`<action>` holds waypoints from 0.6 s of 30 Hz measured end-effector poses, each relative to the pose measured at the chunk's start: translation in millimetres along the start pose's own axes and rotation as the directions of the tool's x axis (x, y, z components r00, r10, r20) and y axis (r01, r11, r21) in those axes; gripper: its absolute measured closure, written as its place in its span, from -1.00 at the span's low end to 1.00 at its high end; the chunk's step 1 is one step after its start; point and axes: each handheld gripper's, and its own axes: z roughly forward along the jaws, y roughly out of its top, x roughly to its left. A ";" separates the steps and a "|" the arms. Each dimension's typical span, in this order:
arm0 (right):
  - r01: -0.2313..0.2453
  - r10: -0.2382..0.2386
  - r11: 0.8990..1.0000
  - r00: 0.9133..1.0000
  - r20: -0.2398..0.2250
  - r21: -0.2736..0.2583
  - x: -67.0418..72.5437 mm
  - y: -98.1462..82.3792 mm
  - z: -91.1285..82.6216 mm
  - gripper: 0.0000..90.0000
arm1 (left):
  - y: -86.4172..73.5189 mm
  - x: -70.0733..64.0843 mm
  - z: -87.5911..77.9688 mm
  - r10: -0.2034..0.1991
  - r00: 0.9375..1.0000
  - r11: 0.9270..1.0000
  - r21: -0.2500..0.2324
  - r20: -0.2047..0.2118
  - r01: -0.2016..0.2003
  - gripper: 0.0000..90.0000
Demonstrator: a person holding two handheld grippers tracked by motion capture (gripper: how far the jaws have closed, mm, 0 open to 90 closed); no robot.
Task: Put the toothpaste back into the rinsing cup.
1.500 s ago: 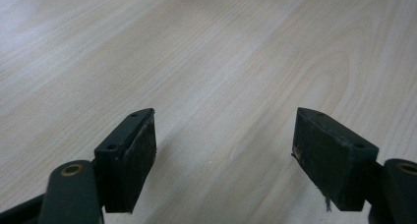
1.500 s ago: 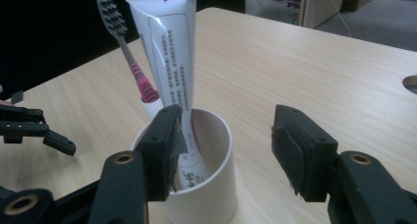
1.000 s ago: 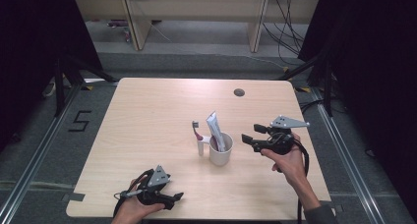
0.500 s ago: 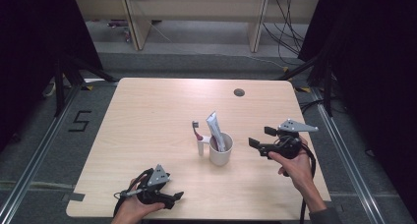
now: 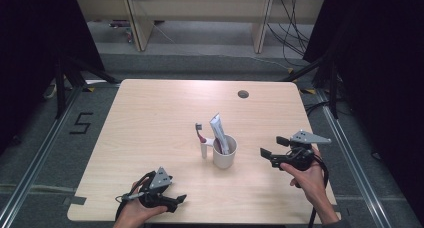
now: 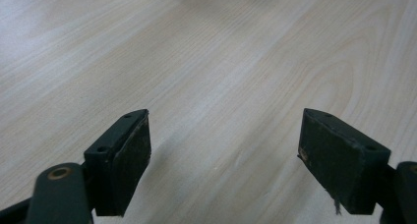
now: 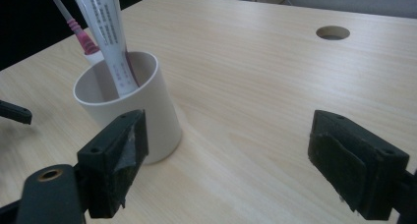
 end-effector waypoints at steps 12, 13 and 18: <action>-0.011 0.011 1.000 1.000 0.007 0.025 1.2 -15.4 -18.3 -0.64 | -0.1 -1.7 -1.4 0.006 1.000 1.000 -0.011 0.010 -0.006 -0.56; -0.011 0.011 0.999 1.000 0.015 0.033 1.2 -16.4 -20.3 -0.64 | -0.2 -0.9 -1.6 0.013 1.000 1.000 -0.004 0.003 -0.013 -0.56; -0.007 0.007 1.000 1.000 0.024 0.030 -0.2 -24.2 -24.2 -0.64 | -0.7 -1.0 -1.6 0.015 1.000 1.000 -0.002 0.001 -0.015 -0.56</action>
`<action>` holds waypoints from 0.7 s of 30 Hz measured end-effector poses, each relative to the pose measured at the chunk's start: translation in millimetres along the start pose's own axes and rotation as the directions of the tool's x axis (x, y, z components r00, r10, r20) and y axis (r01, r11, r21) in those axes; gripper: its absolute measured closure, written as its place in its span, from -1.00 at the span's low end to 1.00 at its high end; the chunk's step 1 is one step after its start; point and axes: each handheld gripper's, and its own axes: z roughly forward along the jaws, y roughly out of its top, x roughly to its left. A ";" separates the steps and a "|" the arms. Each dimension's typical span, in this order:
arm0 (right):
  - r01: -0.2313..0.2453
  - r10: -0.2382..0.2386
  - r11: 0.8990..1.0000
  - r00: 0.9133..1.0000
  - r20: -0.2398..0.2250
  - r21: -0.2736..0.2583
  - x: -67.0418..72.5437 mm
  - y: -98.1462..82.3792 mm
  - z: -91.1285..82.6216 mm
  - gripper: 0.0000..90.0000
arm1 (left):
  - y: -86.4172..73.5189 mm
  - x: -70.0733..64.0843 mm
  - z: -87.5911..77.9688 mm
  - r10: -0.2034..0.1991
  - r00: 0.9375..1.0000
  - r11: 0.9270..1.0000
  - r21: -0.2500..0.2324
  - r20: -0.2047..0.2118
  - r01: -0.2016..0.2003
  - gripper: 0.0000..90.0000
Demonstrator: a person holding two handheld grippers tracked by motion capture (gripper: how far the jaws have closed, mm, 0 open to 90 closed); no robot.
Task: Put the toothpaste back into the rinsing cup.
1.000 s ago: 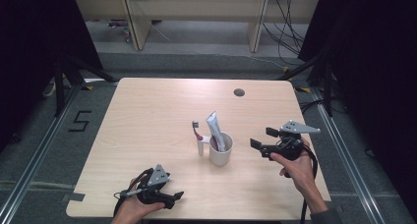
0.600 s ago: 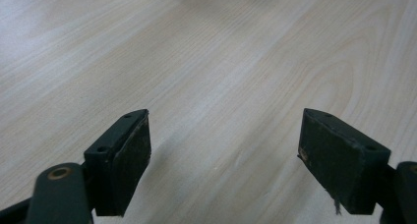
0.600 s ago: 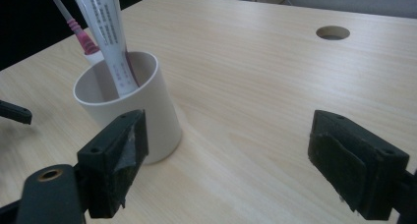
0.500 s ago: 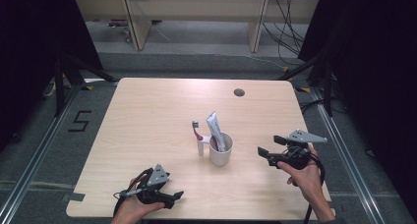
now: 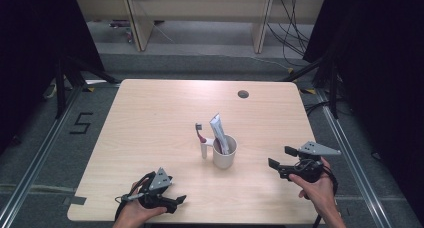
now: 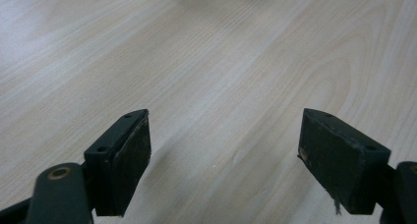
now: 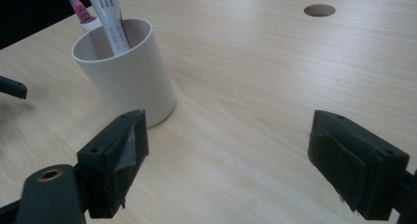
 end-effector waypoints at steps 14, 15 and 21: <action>-0.007 0.007 1.000 1.000 -0.014 0.021 1.3 -18.4 -6.5 -0.64 | 0.1 -1.3 0.8 -0.008 1.000 1.000 -0.006 0.006 0.008 -0.56; -0.023 0.023 0.999 1.000 0.000 0.034 3.0 -19.6 -8.9 -0.64 | 0.1 -1.3 0.6 -0.006 1.000 1.000 -0.005 0.009 0.006 -0.56; -0.006 0.006 1.000 1.000 0.002 0.030 2.1 -27.1 -11.0 -0.64 | 0.1 -1.8 0.9 -0.006 1.000 1.000 -0.006 0.008 0.006 -0.56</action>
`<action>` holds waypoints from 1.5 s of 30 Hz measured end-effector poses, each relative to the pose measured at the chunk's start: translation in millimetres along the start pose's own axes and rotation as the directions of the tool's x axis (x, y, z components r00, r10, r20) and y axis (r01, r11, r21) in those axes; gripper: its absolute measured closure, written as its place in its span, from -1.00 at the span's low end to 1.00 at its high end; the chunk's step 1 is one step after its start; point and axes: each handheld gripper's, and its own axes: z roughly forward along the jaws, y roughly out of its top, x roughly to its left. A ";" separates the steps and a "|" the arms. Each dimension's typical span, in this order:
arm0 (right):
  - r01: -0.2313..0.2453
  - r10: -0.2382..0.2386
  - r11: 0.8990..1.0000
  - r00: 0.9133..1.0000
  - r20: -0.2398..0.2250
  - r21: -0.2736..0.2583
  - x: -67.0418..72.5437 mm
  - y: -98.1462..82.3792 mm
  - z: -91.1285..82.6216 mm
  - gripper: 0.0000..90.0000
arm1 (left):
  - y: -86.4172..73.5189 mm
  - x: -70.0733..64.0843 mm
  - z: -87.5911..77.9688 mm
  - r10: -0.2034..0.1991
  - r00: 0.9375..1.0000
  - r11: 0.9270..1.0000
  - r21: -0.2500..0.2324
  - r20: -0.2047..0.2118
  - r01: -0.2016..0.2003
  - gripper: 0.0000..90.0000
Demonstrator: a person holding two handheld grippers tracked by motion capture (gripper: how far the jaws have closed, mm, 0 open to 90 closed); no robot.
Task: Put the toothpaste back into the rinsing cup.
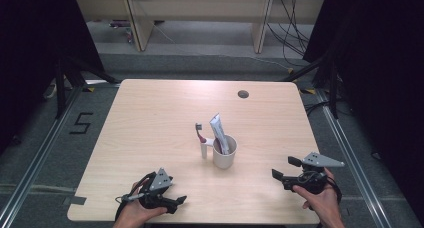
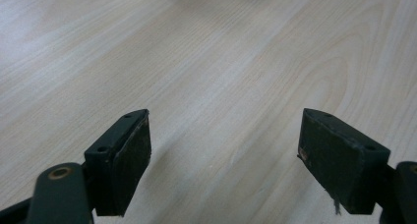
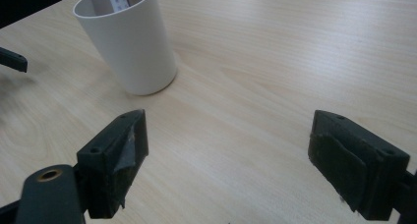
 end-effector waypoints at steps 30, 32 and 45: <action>-0.002 0.002 0.995 1.000 0.003 0.104 10.1 -28.3 -10.1 -0.65 | 0.3 1.2 -1.2 0.013 1.000 1.000 0.007 -0.007 -0.013 -0.56; 0.015 -0.014 0.993 1.000 -0.002 0.116 8.1 -29.6 -10.0 -0.65 | 0.1 1.1 -1.4 0.010 1.000 1.000 0.005 -0.009 -0.010 -0.56; 0.015 -0.015 0.981 1.000 -0.001 0.194 12.6 -36.4 -5.3 -0.65 | 0.0 0.9 -1.9 0.008 1.000 1.000 0.002 -0.009 -0.008 -0.56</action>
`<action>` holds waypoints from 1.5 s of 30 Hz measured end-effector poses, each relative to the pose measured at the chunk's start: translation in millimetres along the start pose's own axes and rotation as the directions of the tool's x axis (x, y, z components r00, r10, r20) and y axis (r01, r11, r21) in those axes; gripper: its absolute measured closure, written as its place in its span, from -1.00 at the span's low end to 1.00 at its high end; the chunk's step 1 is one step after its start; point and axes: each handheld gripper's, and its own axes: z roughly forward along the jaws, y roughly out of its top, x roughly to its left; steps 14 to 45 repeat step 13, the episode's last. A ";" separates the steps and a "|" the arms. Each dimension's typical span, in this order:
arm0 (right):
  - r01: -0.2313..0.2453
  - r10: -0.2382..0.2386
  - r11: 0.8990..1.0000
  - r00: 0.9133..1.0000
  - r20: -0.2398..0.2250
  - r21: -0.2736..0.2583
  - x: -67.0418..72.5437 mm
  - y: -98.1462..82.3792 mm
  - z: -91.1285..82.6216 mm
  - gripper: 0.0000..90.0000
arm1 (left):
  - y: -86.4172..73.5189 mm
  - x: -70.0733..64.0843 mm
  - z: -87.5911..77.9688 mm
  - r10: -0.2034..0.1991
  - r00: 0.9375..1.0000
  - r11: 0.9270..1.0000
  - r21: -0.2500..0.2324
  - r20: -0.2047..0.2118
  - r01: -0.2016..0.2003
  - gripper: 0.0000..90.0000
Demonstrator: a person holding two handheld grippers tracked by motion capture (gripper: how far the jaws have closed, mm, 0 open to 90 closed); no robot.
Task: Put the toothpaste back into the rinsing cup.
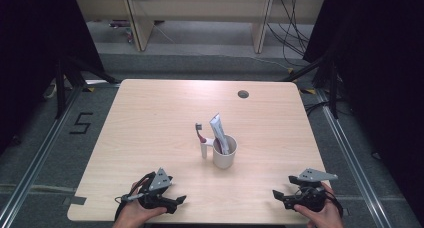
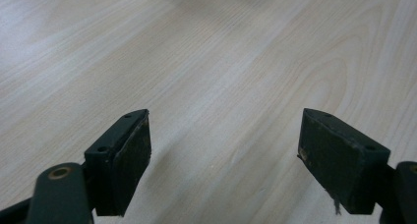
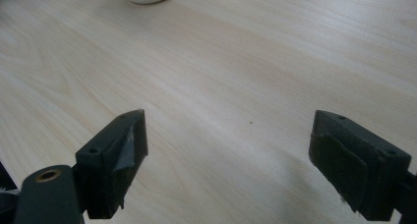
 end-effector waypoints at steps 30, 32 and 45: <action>-0.009 0.009 1.000 1.000 -0.007 0.011 1.6 0.1 1.9 -0.65 | 0.0 -0.3 0.1 -0.010 1.000 1.000 -0.011 0.002 0.010 -0.56; -0.009 0.009 1.000 1.000 -0.007 0.011 1.6 0.1 1.9 -0.65 | 0.0 -0.3 0.1 -0.010 1.000 1.000 -0.011 0.002 0.010 -0.56; -0.009 0.009 1.000 1.000 -0.007 0.011 1.6 0.1 1.9 -0.65 | 0.0 -0.3 0.1 -0.010 1.000 1.000 -0.011 0.002 0.010 -0.56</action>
